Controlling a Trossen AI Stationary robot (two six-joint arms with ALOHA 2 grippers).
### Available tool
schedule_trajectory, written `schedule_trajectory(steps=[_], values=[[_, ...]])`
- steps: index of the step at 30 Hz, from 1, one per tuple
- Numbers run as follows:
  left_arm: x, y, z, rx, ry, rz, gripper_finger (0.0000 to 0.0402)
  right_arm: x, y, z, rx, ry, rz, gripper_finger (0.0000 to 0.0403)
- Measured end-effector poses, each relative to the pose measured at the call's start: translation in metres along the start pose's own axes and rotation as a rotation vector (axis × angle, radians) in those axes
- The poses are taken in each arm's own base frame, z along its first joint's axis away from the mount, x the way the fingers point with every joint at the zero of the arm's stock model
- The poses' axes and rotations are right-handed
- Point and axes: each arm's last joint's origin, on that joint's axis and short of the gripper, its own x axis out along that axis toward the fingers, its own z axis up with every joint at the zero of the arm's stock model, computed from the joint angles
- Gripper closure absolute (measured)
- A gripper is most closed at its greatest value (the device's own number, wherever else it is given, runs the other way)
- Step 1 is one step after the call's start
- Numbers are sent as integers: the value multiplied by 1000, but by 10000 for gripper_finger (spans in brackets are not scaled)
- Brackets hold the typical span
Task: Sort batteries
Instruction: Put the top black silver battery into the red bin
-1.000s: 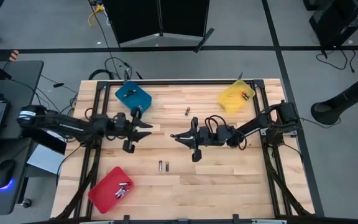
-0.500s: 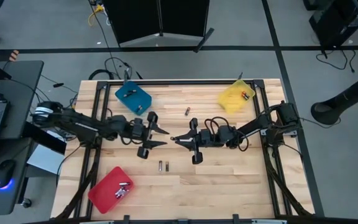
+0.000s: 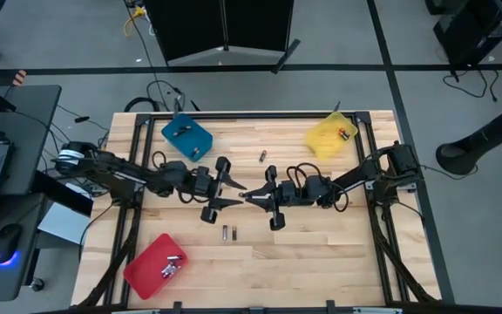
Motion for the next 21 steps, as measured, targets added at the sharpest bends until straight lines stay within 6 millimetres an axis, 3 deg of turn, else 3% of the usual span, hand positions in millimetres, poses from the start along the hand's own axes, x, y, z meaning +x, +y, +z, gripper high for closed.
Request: schedule_trajectory(steps=[5, 16, 21], values=[[0, 0, -1, -3, 2, -10, 225, 0, -1, 0, -1, 0, -2, 342], [20, 2, -10, -3, 11, -31, 321, 0, 1, 0, 6, 1, 14, 342], [20, 1, -9, -4, -10, -50, 343, 0, 0, 0, 6, 6, 8, 342]])
